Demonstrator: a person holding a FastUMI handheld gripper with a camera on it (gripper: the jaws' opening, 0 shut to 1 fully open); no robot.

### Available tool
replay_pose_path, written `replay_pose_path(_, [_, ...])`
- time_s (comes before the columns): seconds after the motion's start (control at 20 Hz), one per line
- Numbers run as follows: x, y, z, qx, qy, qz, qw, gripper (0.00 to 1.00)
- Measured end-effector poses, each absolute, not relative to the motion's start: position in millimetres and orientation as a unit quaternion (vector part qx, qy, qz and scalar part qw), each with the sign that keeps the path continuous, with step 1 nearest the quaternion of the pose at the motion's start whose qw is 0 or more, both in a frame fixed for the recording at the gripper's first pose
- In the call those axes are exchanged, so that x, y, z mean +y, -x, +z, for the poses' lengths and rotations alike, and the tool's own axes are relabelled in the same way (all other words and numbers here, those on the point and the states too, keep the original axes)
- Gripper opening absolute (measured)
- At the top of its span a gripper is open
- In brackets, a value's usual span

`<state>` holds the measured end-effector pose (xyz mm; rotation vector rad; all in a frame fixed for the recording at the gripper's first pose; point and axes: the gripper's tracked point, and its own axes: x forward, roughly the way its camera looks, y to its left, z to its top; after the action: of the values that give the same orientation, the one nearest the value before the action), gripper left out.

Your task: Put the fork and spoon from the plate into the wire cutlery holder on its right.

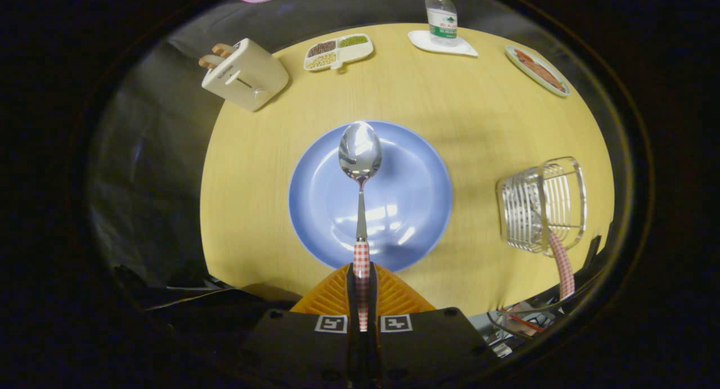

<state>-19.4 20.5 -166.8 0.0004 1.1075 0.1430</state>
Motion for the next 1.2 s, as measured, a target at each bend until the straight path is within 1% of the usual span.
replay_pose_path(0.25, [-36, 41, -113, 0.524, -0.008, 0.036, 0.851, 0.07])
replay_pose_path(0.45, [-73, 47, -83, 0.539, -0.037, 0.016, 0.841, 0.07])
replay_pose_path(0.7, [-135, 64, -85, 0.608, -0.012, -0.016, 0.793, 0.07])
replay_pose_path(0.8, [-145, 66, -93, 0.635, 0.000, -0.015, 0.772, 0.07])
replay_pose_path(0.95, [-171, 70, -106, 0.682, 0.059, -0.024, 0.729, 0.07])
replay_pose_path(1.2, [-171, 50, -124, 0.717, 0.091, -0.015, 0.691, 0.07])
